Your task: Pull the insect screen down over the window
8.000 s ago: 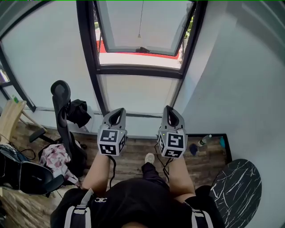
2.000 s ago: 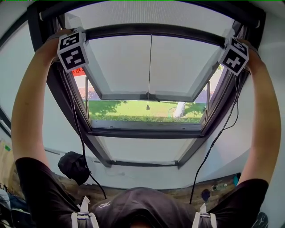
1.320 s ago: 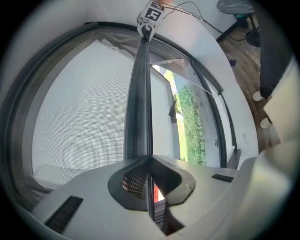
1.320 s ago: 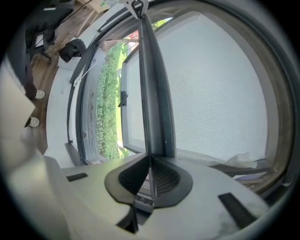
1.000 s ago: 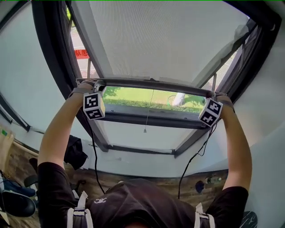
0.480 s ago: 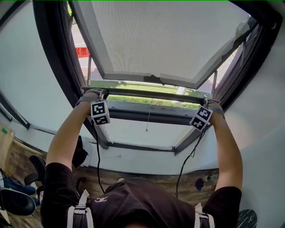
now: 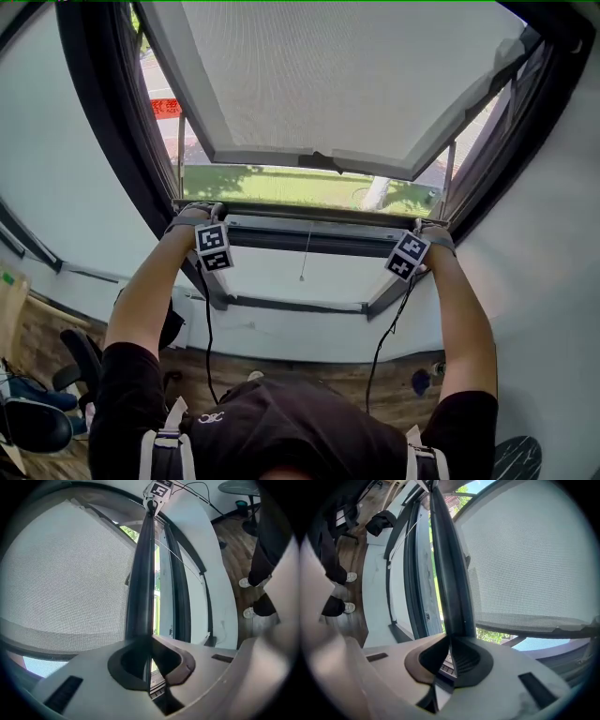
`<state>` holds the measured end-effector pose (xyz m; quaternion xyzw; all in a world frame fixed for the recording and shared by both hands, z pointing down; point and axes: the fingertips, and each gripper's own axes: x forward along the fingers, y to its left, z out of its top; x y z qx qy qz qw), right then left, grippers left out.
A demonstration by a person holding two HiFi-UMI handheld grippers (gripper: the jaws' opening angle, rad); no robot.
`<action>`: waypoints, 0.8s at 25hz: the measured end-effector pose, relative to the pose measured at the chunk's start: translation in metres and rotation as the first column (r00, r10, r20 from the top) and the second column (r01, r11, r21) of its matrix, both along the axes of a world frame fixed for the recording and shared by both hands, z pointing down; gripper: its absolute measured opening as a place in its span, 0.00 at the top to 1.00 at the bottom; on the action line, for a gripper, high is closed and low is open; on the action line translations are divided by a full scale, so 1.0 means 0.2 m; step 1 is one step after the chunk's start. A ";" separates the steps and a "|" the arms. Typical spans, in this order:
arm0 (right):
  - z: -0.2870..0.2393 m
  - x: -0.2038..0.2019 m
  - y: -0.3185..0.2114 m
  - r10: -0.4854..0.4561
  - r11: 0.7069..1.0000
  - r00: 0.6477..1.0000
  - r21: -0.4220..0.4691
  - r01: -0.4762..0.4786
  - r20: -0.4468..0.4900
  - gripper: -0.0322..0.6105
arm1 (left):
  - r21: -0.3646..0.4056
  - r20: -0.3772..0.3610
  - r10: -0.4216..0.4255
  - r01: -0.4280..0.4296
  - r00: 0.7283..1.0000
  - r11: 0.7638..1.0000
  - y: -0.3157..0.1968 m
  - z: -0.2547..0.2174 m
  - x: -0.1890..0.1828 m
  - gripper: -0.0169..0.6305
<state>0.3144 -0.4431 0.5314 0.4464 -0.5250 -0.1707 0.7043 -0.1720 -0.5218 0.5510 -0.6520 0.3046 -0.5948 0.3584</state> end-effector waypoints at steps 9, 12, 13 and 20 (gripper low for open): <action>0.34 -0.01 0.02 0.020 0.997 1.000 -0.072 -0.020 -0.003 0.90 | -0.091 0.033 -0.042 0.045 0.999 0.995 0.00 0.35 -0.01 0.93; 0.43 0.00 0.01 0.031 0.998 0.999 -0.055 -0.031 -0.011 0.90 | -0.112 0.040 -0.050 0.054 0.998 0.992 0.00 0.44 -0.01 0.93; 0.45 0.00 0.00 0.034 0.998 0.999 -0.044 -0.035 -0.013 0.90 | -0.117 0.038 -0.050 0.054 0.998 0.992 0.00 0.47 -0.01 0.93; 0.56 0.01 -0.03 0.048 0.998 0.999 -0.046 -0.048 -0.010 0.91 | -0.131 0.041 -0.068 0.073 0.997 0.989 -0.01 0.58 -0.01 0.93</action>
